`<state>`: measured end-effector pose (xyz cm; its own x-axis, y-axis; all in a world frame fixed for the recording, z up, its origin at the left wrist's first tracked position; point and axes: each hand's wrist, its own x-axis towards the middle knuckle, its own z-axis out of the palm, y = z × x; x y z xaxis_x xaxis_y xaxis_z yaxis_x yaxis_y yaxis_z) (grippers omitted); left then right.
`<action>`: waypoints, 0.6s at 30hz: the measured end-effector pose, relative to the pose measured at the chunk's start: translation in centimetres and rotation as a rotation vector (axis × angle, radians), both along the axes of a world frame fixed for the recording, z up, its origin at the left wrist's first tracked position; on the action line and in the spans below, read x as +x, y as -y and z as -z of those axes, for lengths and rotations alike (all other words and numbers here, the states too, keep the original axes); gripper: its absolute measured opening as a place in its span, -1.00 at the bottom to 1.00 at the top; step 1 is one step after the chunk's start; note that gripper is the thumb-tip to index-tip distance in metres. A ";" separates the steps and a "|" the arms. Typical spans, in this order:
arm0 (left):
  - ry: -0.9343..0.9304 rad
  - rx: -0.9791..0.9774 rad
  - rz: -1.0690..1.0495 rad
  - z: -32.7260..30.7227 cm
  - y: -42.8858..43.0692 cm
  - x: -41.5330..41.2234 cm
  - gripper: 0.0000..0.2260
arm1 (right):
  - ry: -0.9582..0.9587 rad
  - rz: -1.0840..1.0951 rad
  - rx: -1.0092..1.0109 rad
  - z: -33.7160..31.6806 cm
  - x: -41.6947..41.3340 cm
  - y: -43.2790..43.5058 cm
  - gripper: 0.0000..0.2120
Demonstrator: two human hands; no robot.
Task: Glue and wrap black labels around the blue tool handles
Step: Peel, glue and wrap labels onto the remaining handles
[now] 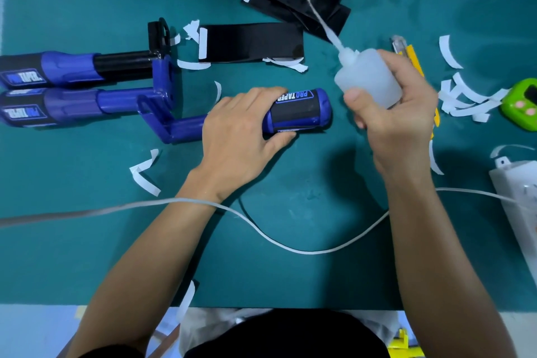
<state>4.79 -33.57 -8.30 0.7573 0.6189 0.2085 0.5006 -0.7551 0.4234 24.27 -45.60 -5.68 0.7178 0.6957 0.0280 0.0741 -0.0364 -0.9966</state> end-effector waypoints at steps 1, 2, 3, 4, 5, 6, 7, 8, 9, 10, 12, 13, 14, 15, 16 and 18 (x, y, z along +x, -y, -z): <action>0.005 -0.001 0.002 0.0 -0.1 0.0 -0.52 | -0.095 -0.030 0.011 -0.2 0.1 0.0 -0.60; 0.009 -0.003 0.003 0.0 -0.1 0.0 -0.53 | -0.178 -0.061 0.028 -0.3 0.2 0.1 -0.59; 0.013 -0.002 0.002 0.0 -0.1 0.1 -0.53 | -0.251 -0.090 0.045 -0.4 0.3 0.2 -0.58; 0.015 0.003 -0.001 0.0 -0.1 0.1 -0.53 | -0.319 -0.114 0.058 -0.6 0.5 0.3 -0.58; 0.016 0.006 -0.005 0.0 0.0 0.1 -0.53 | -0.386 -0.130 0.066 -0.7 0.6 0.4 -0.61; 0.017 0.006 -0.007 0.0 0.0 0.1 -0.53 | -0.447 -0.134 0.072 -0.8 0.7 0.5 -0.64; 0.017 0.004 -0.008 -0.1 0.0 0.1 -0.53 | -0.495 -0.128 0.081 -0.8 0.8 0.6 -0.67; 0.017 0.004 -0.009 -0.1 0.0 0.1 -0.53 | -0.535 -0.117 0.095 -0.8 0.8 0.6 -0.68; 0.015 0.006 -0.007 -0.1 0.0 0.1 -0.52 | -0.569 -0.104 0.115 -0.8 0.7 0.6 -0.68; 0.010 0.010 -0.004 -0.1 0.1 0.0 -0.51 | -0.602 -0.091 0.139 -0.9 0.6 0.6 -0.67; -0.002 0.011 -0.009 -0.1 0.2 0.0 -0.45 | -0.700 -0.055 0.194 -0.9 0.5 0.4 -0.70; -0.006 -0.001 -0.025 -0.1 0.2 0.0 -0.42 | -0.783 -0.025 0.220 -0.9 0.5 0.4 -0.72; -0.006 -0.018 -0.046 -0.2 0.2 0.0 -0.40 | -0.877 0.007 0.244 -1.0 0.4 0.3 -0.74; 0.001 -0.030 -0.063 -0.2 0.3 0.1 -0.41 | -0.959 0.036 0.263 -1.0 0.4 0.3 -0.75; 0.013 -0.032 -0.071 -0.3 0.3 0.1 -0.43 | -1.015 0.056 0.266 -1.1 0.5 0.3 -0.74; 0.032 -0.028 -0.069 -0.3 0.3 0.1 -0.49 | -1.050 0.042 0.229 -1.1 0.8 0.2 -0.76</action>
<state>4.92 -33.84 -7.98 0.7061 0.6751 0.2138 0.5367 -0.7071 0.4603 25.04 -45.79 -4.55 0.4815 0.7268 -0.4899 -0.8201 0.1764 -0.5443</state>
